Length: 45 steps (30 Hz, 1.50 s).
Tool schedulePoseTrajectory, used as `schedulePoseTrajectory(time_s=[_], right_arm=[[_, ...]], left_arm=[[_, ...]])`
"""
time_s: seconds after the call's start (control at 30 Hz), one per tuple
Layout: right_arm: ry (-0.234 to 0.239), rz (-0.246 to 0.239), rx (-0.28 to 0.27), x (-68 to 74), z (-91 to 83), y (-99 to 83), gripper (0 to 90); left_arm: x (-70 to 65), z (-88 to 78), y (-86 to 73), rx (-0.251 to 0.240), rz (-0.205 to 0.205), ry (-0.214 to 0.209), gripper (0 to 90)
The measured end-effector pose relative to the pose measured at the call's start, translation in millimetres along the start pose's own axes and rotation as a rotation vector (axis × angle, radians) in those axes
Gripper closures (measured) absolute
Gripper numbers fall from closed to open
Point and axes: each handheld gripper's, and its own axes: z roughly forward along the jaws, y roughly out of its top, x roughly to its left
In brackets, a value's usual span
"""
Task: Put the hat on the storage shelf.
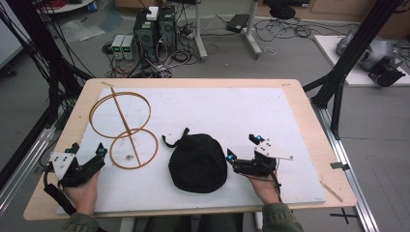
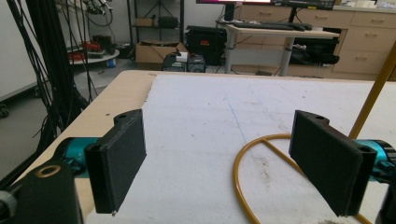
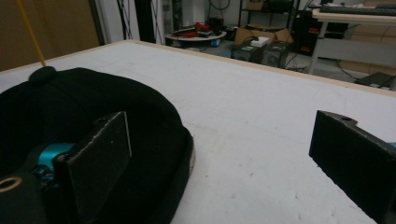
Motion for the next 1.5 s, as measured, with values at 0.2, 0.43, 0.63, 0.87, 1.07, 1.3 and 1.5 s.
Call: schedulePoseTrajectory(time_s=[0.2, 0.43, 0.63, 0.87, 1.07, 1.3, 1.5], right_arm=[[0.044, -0.005, 0.01, 7.7, 3.4, 0.5, 4.5], [0.096, -0.026, 0.033, 15.7, 8.6, -0.5, 4.5], [0.152, -0.045, 0.048, 24.1, 13.0, -0.3, 4.4], [0.166, -0.033, 0.044, 25.3, 12.8, -0.1, 4.4], [0.194, -0.028, 0.038, 28.4, 13.3, 1.1, 4.5], [0.248, -0.056, 0.078, 43.9, 20.7, 0.0, 4.5], [0.254, -0.078, 0.107, 48.9, 24.3, -1.6, 4.9]], left_arm=[[0.4, 0.7, -0.1, 0.003, -0.012, 0.0, 19.0], [0.3, 0.9, -0.1, 0.003, -0.013, -0.001, 19.1], [0.3, 1.3, -0.3, 0.004, -0.014, -0.002, 19.1], [0.2, 1.3, -0.3, 0.005, -0.012, -0.003, 19.2], [-0.1, 1.4, -0.3, 0.004, -0.012, -0.006, 19.5], [0.3, 1.2, -0.1, 0.001, -0.013, -0.005, 19.4], [0.3, 1.0, 0.1, 0.003, -0.016, -0.009, 19.8]])
